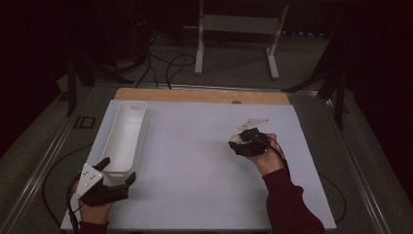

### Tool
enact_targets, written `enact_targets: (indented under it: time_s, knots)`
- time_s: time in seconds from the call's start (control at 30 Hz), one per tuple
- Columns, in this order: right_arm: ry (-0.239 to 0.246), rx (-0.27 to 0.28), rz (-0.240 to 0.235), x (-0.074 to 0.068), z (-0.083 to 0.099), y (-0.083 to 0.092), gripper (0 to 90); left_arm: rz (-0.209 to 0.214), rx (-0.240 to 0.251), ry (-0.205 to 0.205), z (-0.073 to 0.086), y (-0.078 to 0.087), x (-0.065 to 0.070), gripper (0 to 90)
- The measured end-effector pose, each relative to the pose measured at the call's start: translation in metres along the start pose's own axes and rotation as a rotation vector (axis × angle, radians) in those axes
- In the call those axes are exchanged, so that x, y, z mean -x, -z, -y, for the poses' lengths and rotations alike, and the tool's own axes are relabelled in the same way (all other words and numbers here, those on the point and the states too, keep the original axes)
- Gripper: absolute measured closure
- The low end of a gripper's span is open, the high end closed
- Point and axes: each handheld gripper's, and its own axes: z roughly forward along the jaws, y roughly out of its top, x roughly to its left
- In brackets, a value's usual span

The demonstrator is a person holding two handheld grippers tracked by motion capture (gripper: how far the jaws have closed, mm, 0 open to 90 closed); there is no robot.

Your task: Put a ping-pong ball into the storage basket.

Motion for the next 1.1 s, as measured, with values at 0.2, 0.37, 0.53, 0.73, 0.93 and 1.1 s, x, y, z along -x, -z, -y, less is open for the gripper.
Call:
enact_targets:
  time_s: [0.2,0.37,0.53,0.73,0.93,1.1]
  knots:
    - [0.004,0.016,-0.011,-0.004,-0.005,-0.003,50.4,0.001,0.0,0.0,0.0,0.0,0.0,0.1]
    - [0.006,0.029,-0.019,-0.004,-0.007,-0.004,50.4,0.001,0.0,0.0,0.0,0.0,0.0,0.1]
    - [0.004,0.033,-0.032,-0.005,-0.01,-0.006,50.4,0.001,0.001,0.0,0.0,0.0,0.0,0.2]
    - [0.005,0.022,-0.054,-0.009,-0.013,-0.01,50.4,0.001,0.003,0.001,0.0,0.0,0.0,0.1]
    - [0.013,0.024,-0.062,-0.012,-0.015,-0.013,50.4,0.0,0.003,0.001,0.0,0.001,0.0,0.1]
    - [0.02,0.031,-0.068,-0.015,-0.018,-0.013,50.4,0.0,0.002,0.002,0.0,0.0,0.0,0.1]
